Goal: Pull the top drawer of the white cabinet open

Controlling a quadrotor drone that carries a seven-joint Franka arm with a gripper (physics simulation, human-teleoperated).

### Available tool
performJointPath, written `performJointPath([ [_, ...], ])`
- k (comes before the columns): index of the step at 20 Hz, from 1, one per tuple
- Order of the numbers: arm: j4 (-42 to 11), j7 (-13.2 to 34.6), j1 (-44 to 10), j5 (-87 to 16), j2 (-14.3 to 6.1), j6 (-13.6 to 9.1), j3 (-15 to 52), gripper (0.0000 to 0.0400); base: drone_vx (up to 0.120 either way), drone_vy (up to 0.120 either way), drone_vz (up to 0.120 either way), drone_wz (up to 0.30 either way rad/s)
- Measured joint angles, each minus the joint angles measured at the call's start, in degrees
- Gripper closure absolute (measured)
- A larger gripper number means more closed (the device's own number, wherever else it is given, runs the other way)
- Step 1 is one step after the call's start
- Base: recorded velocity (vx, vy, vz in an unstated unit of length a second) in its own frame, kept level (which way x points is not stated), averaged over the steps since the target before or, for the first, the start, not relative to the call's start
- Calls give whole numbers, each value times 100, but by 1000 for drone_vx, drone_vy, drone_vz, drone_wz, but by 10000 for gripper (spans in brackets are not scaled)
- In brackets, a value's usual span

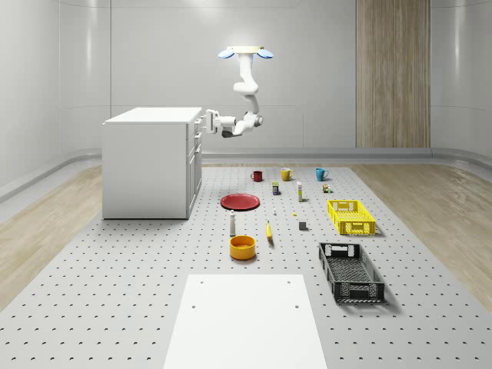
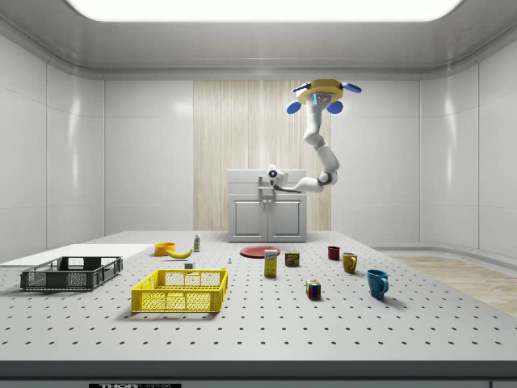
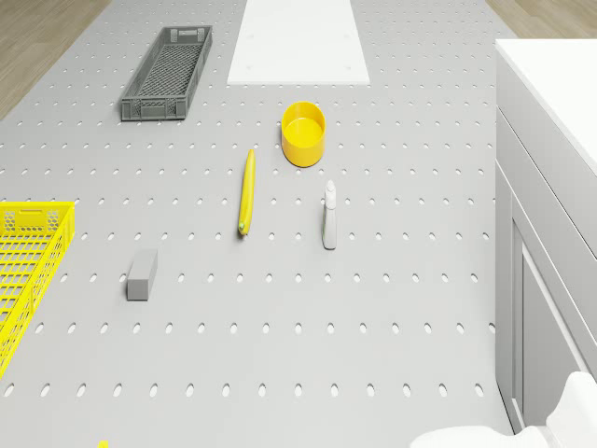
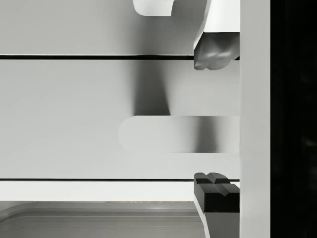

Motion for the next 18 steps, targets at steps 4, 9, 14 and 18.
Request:
performJointPath([
  [4, 38, -22, -89, 10, 68, -69, 31, 95, 0, 0, 0, 0],
  [9, 23, -87, -179, 62, 118, -127, 89, 95, 0, 0, 0, 0],
  [14, 40, -116, -253, 119, 162, -146, 174, 95, 0, 0, 0, 0],
  [18, 93, -140, -296, 194, 228, -119, 278, 95, 0, 0, 0, 0],
])
